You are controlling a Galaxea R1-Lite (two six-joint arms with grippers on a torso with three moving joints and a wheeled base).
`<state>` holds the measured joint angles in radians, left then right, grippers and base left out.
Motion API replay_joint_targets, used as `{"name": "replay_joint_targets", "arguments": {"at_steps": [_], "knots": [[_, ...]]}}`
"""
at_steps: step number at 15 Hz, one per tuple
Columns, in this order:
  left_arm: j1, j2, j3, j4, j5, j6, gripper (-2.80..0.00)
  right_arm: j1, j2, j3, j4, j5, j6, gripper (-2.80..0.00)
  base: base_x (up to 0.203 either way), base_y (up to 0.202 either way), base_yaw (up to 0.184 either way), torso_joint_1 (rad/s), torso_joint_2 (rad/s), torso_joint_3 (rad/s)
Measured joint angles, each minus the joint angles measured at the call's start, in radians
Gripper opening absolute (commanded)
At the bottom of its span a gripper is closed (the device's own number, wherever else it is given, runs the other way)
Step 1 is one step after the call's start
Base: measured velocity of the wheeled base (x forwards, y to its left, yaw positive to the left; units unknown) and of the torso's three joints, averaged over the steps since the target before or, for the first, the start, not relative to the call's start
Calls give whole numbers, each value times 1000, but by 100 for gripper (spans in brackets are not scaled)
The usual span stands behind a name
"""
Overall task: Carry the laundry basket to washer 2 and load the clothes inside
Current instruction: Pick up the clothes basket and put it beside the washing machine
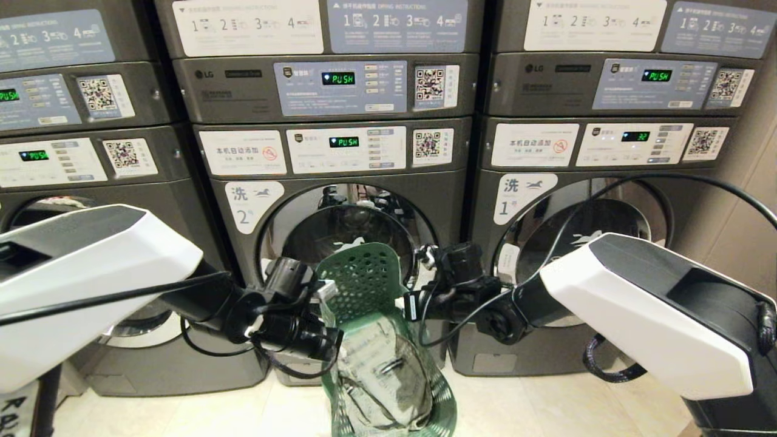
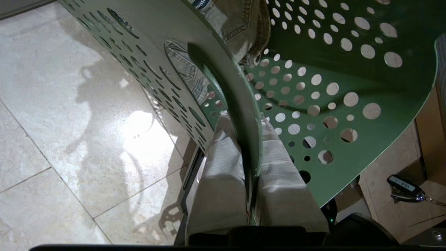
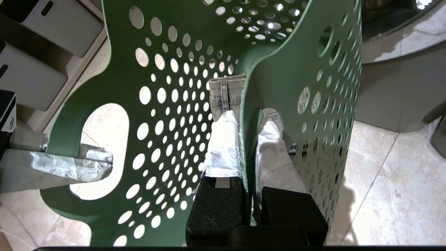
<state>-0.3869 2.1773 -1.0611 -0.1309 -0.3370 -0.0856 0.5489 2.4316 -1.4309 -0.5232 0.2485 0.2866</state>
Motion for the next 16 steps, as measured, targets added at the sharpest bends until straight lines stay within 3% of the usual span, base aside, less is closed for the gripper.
{"name": "replay_joint_targets", "arguments": {"at_steps": [4, 8, 16], "knots": [[-31, 8, -8, 4, 0, -11, -280, -3, -32, 81, -5, 1, 3, -280, 0, 0, 0, 0, 0, 0], [-53, 25, -37, 3, 0, -11, -280, -10, -54, 191, -115, -1, 5, -280, 0, 0, 0, 0, 0, 0], [-126, 87, -170, 67, 2, -31, -280, -50, -97, 362, -218, -2, 7, -280, 0, 0, 0, 0, 0, 0]]}}
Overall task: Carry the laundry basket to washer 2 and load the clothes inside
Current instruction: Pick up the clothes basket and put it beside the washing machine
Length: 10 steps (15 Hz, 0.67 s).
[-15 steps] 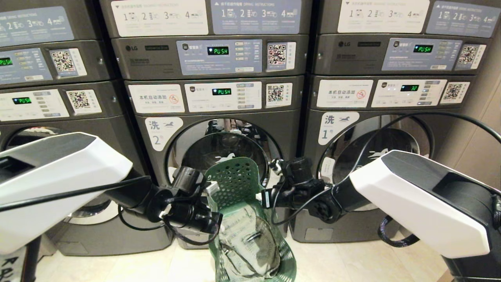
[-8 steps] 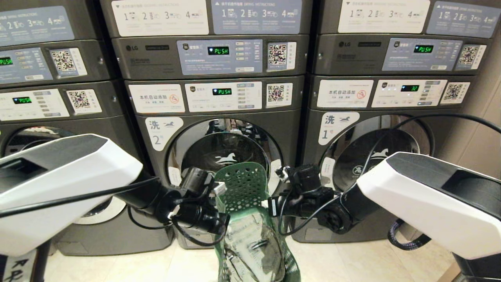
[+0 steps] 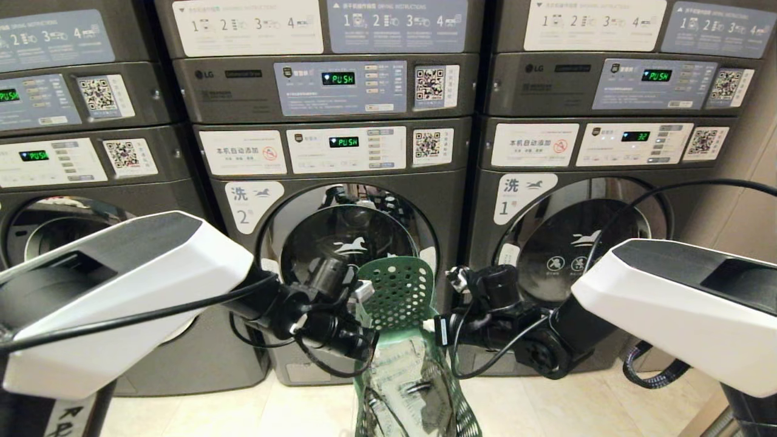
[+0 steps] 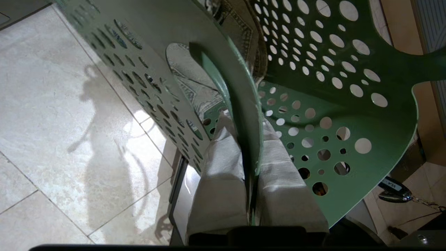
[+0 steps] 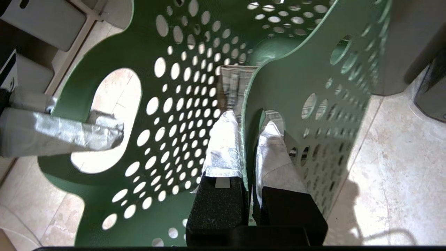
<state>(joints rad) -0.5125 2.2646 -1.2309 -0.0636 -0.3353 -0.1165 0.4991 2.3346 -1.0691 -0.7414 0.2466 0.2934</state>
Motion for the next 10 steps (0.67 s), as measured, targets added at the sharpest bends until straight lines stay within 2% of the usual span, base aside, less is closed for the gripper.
{"name": "replay_joint_targets", "arguments": {"at_steps": [4, 10], "knots": [[-21, 6, -48, 36, 2, -1, -280, -5, -17, 23, -7, -6, 1, -280, 0, 0, 0, 1, 1, -10], [-49, 29, -111, 75, 1, -1, -280, -15, -20, 29, -9, -7, 2, -280, 0, 0, 0, 2, 3, -165]]}}
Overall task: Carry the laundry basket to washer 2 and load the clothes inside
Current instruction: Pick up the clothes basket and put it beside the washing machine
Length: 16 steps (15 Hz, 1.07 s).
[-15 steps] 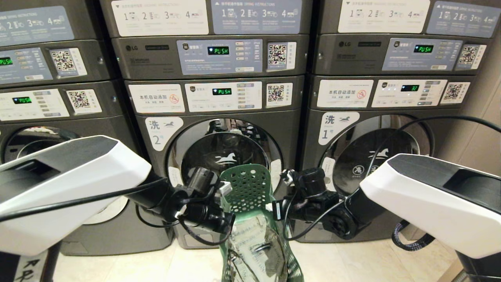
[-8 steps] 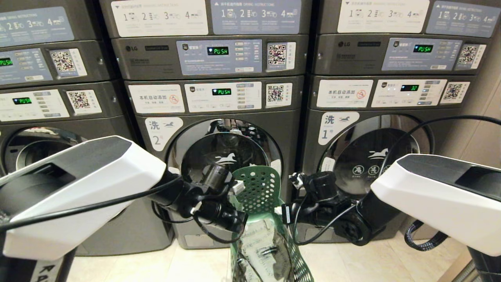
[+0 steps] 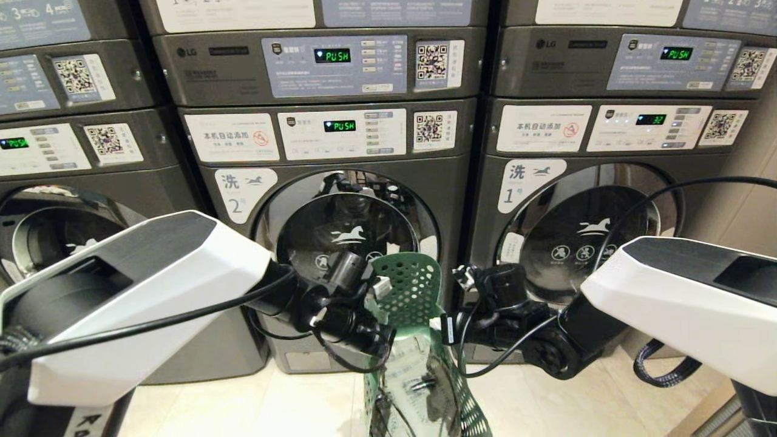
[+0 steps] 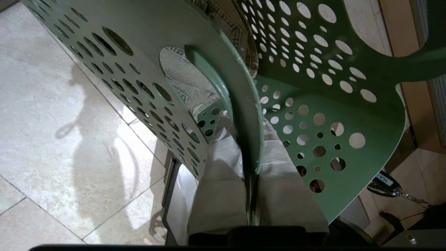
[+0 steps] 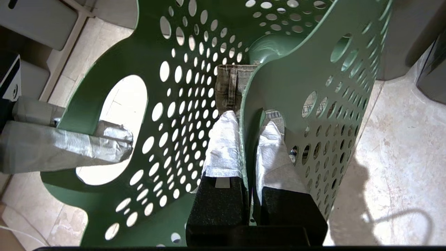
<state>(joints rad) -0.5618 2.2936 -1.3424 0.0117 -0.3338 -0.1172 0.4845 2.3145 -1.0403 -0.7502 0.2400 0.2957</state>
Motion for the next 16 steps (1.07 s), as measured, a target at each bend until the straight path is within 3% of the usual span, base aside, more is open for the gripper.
{"name": "replay_joint_targets", "arguments": {"at_steps": [16], "knots": [[-37, 72, -161, 74, 3, 5, -280, -49, 42, -46, -1, 0, -15, -280, 0, 0, 0, 3, 2, -200]]}}
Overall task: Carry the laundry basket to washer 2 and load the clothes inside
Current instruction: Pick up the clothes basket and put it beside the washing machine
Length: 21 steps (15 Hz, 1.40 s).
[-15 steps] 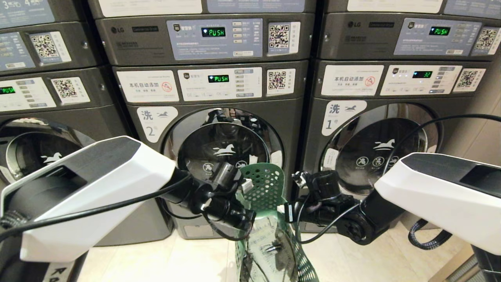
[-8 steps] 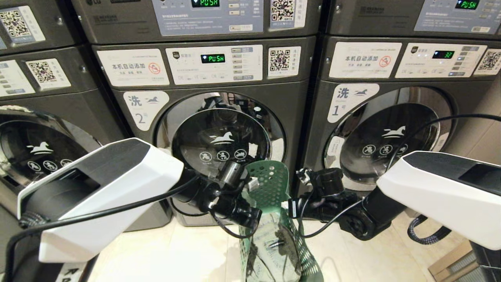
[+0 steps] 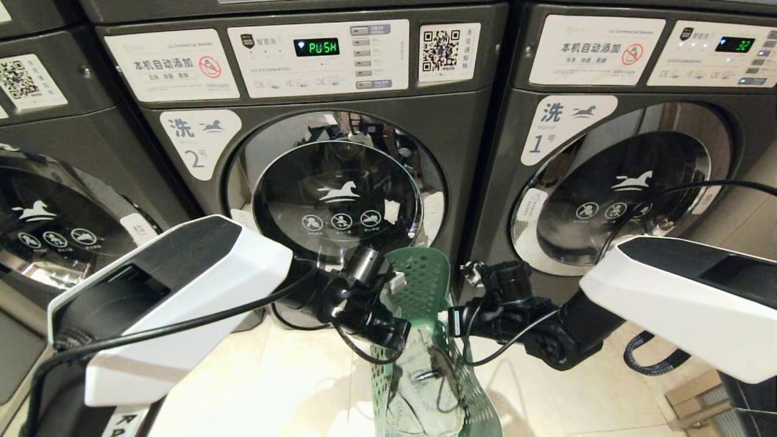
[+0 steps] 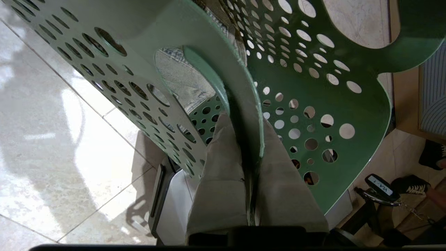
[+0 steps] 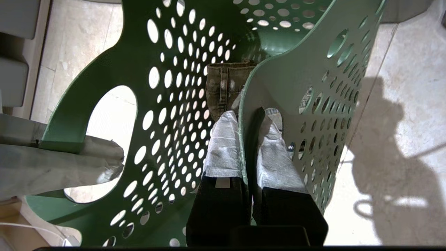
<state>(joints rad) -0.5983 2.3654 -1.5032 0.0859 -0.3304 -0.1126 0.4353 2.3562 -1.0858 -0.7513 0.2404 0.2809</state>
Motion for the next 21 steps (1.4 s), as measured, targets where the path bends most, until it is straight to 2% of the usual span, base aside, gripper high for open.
{"name": "replay_joint_targets", "arguments": {"at_steps": [3, 6, 16, 21], "knots": [[-2, 15, -26, 4, 0, 0, -280, -2, 14, -20, 0, 0, -3, -280, 0, 0, 0, 5, 3, -195], [-2, 29, -54, 9, 0, 3, -280, -8, 34, -50, 0, 1, -44, -280, 0, 0, 0, 3, 1, -196], [-1, 63, -87, 20, 1, 16, -280, -24, 76, -87, 2, 2, -47, -280, 0, 0, 0, 4, 3, -198], [7, 86, -140, 19, 1, 19, -280, -38, 99, -128, 2, 2, -54, -280, 0, 0, 0, 2, 4, -63]]}}
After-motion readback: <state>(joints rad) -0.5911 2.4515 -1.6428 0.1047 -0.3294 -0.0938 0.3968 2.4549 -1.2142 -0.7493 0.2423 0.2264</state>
